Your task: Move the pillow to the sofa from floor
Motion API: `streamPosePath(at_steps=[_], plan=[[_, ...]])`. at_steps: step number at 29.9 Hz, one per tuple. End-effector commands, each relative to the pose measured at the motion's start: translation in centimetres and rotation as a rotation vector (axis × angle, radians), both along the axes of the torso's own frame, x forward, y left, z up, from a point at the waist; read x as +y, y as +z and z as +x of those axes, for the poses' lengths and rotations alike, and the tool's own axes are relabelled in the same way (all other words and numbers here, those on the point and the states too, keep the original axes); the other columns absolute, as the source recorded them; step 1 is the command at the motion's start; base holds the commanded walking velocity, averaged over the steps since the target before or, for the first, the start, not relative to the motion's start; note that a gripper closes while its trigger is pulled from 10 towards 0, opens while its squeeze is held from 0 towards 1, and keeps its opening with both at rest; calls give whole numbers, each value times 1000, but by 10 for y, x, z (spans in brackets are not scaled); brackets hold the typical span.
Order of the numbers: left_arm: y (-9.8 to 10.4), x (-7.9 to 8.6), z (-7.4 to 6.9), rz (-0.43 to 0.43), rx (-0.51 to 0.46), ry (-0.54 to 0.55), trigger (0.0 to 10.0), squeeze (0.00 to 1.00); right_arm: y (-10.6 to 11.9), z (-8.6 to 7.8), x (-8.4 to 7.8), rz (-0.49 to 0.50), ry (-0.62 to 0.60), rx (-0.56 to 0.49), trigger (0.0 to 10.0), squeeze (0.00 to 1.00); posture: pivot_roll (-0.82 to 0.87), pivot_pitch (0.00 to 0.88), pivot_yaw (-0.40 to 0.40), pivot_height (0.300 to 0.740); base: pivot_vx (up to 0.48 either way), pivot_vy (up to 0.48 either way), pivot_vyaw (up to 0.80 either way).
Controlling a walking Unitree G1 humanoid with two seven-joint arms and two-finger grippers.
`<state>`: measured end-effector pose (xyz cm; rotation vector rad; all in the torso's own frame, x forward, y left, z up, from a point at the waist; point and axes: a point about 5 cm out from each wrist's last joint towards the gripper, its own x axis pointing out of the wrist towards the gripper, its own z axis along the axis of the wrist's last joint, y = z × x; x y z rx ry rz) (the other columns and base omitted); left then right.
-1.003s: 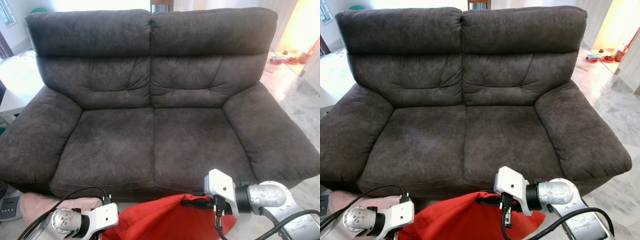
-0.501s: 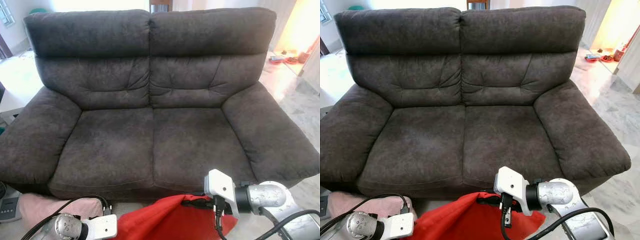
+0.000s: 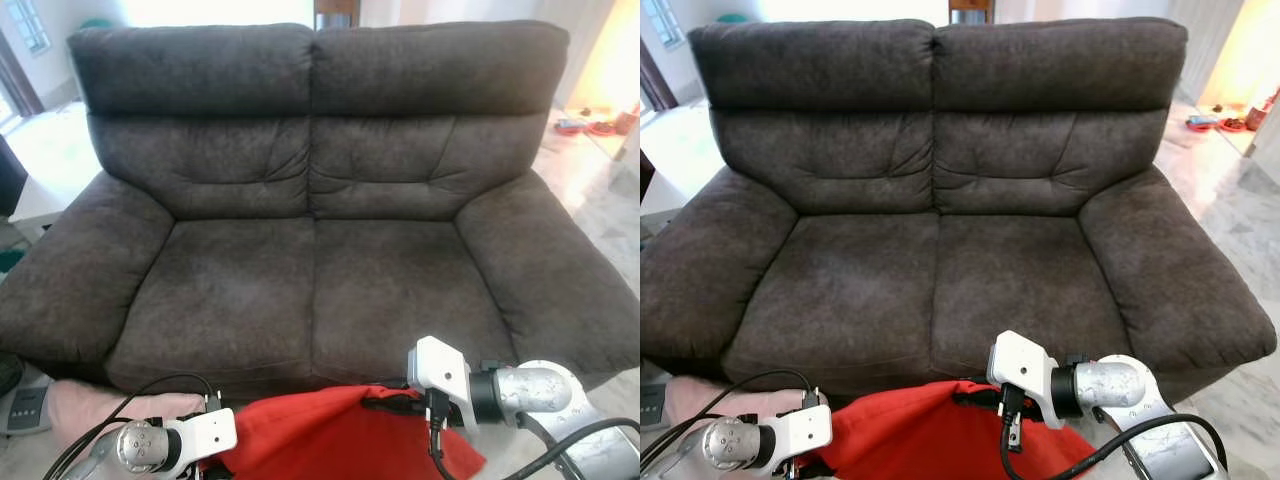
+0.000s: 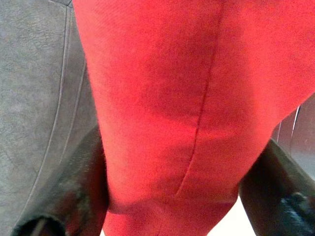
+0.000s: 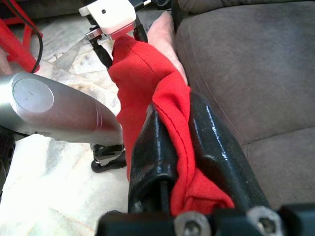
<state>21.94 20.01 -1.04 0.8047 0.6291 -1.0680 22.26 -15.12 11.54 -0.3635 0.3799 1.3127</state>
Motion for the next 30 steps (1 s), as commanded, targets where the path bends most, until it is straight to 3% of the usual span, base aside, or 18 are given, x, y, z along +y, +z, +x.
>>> streamPosePath(at_steps=[1, 13, 22, 30], plan=[[1, 1, 4, -7, -19, 0, 0, 0, 21, 5, 10, 62, 48, -94, 10000, 0, 79, 1, -24, 740, 0, 0, 0], [1, 0, 2, -19, 1, -38, 0, 0, 20, 6, 8, 50, 42, -92, 10000, 0, 82, 0, -26, 740, 0, 0, 0], [3, 4, -7, -12, 80, -101, 0, 0, 19, 8, 8, 42, 40, -95, 10000, 0, 83, 0, -25, 740, 0, 0, 0], [8, 6, -2, -1, -3, -70, 0, 0, 18, 9, 8, 40, 37, -101, 10000, 0, 82, 0, -25, 740, 0, 0, 0]])
